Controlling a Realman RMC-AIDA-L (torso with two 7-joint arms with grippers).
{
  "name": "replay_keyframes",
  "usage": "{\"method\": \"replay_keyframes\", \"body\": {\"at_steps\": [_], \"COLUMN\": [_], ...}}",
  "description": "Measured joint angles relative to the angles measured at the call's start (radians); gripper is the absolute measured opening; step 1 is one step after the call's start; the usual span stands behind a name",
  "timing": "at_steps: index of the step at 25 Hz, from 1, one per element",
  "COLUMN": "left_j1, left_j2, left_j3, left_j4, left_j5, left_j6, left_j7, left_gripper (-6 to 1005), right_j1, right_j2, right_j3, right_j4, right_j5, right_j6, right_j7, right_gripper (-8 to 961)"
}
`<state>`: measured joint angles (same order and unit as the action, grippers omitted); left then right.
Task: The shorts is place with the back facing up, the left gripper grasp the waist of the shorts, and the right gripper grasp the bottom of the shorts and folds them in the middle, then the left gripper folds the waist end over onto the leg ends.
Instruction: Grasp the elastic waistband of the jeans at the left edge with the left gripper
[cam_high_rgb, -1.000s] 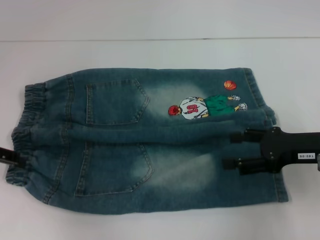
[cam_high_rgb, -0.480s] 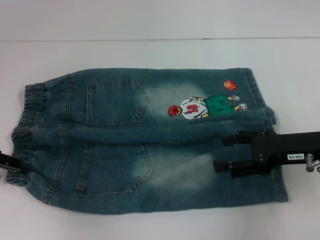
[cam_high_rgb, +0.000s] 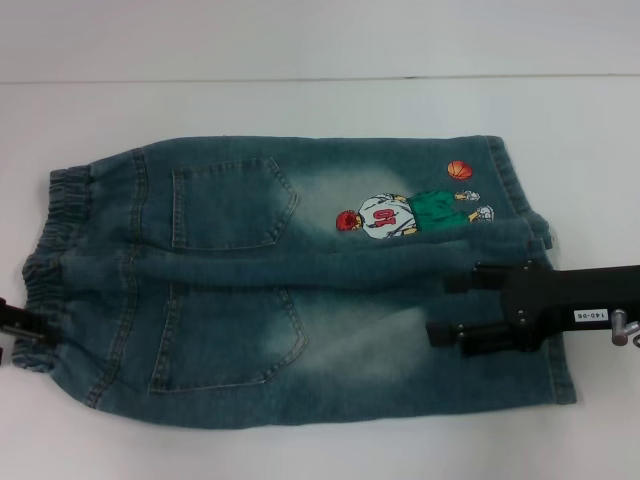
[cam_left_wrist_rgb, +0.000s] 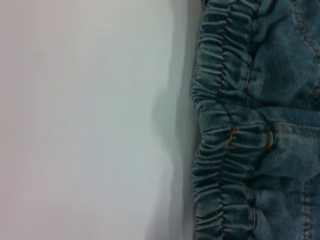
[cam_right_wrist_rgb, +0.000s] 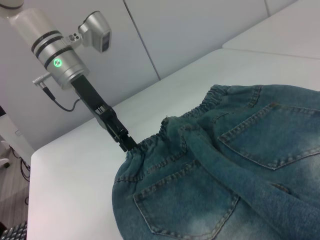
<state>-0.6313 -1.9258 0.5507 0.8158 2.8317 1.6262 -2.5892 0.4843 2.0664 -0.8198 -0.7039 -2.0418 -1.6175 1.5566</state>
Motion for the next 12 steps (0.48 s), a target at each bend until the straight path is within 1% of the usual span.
{"method": "replay_keyframes", "body": {"at_steps": [12], "left_j1": [-0.007], "left_j2": [-0.003], "left_j3": [0.002], "left_j4": [-0.017], "left_j5": [0.0], "left_j6": [-0.009], "left_j7": [0.0], "left_gripper": [849], "right_j1": [0.002], "right_j2": [-0.002], "right_j3": [0.0], "right_j4": [0.003], "right_j5": [0.0], "right_j6": [0.012], "right_j7": [0.0], "right_gripper": [946]}}
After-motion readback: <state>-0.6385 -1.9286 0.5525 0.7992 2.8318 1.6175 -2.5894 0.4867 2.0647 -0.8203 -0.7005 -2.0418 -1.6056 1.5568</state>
